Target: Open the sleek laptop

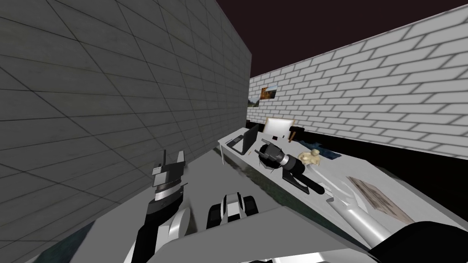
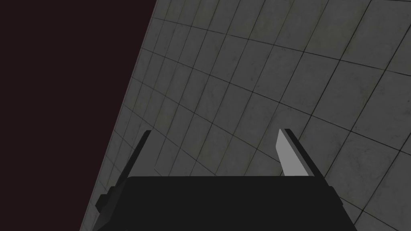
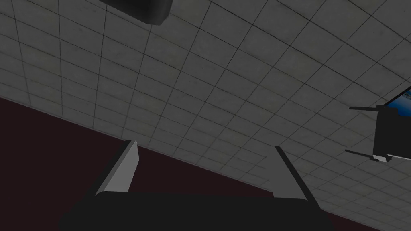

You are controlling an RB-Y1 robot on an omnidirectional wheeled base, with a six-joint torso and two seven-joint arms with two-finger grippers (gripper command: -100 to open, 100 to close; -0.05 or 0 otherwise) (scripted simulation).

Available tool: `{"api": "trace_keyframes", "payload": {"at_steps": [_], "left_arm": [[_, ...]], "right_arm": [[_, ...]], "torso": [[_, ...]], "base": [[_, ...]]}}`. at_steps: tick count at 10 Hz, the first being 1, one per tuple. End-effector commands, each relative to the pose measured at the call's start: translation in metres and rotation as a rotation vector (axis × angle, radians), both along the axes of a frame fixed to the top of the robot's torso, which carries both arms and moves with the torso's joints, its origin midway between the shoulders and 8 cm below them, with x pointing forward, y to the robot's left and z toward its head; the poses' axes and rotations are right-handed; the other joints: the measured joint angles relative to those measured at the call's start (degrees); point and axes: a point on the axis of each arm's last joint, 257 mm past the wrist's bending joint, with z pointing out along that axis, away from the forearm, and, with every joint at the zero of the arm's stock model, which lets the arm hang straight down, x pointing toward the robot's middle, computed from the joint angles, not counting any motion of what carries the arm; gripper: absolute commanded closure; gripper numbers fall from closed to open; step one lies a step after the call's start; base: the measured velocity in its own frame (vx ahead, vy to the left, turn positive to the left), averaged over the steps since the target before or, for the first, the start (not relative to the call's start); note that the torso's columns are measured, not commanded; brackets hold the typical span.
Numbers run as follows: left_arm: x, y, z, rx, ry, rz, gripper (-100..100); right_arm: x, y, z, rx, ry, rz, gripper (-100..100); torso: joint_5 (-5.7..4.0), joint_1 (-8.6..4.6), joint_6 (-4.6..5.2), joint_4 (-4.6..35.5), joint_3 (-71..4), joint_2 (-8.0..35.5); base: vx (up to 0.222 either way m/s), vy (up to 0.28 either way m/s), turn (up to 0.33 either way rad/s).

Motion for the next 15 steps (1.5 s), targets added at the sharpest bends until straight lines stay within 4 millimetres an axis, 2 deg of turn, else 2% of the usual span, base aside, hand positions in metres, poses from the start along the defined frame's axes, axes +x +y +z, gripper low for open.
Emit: {"api": "trace_keyframes", "payload": {"at_steps": [1, 4, 5, 8, 12, 15], "left_arm": [[0.000, 0.000, 0.000, 0.000, 0.000, 0.000, 0], [0.000, 0.000, 0.000, 0.000, 0.000, 0.000, 0], [0.000, 0.000, 0.000, 0.000, 0.000, 0.000, 0], [0.000, 0.000, 0.000, 0.000, 0.000, 0.000, 0], [0.000, 0.000, 0.000, 0.000, 0.000, 0.000, 0], [0.000, 0.000, 0.000, 0.000, 0.000, 0.000, 0]], "right_arm": [[0.005, -0.005, -0.006, -0.145, -0.035, -0.010, -100], [0.016, -0.019, -0.016, -0.396, -0.103, -0.028, -100], [0.016, -0.019, -0.018, -0.419, -0.103, -0.024, -100], [0.028, -0.038, -0.025, -0.668, -0.173, -0.033, -100], [0.041, -0.061, -0.026, -0.944, -0.256, -0.032, -100], [0.047, -0.073, -0.024, -1.083, -0.303, -0.027, -100]], "torso": [[0.01, 0.04, 0.00, 0.0, 0.0, 0.0], [0.02, 0.08, 0.00, 0.0, 0.0, 0.0], [0.03, 0.09, 0.00, 0.0, 0.0, -0.1], [0.01, 0.04, 0.00, 0.0, 0.0, -0.1], [-0.02, -0.05, 0.01, 0.0, 0.0, 0.1], [0.01, 0.03, 0.00, 0.0, 0.0, 0.0]], "base": [[0.061, 0.038, -0.001], [0.075, 0.057, 0.000], [0.069, 0.046, -0.001], [0.079, 0.050, 0.000], [0.084, 0.046, 0.000], [0.054, 0.037, -0.001]]}}
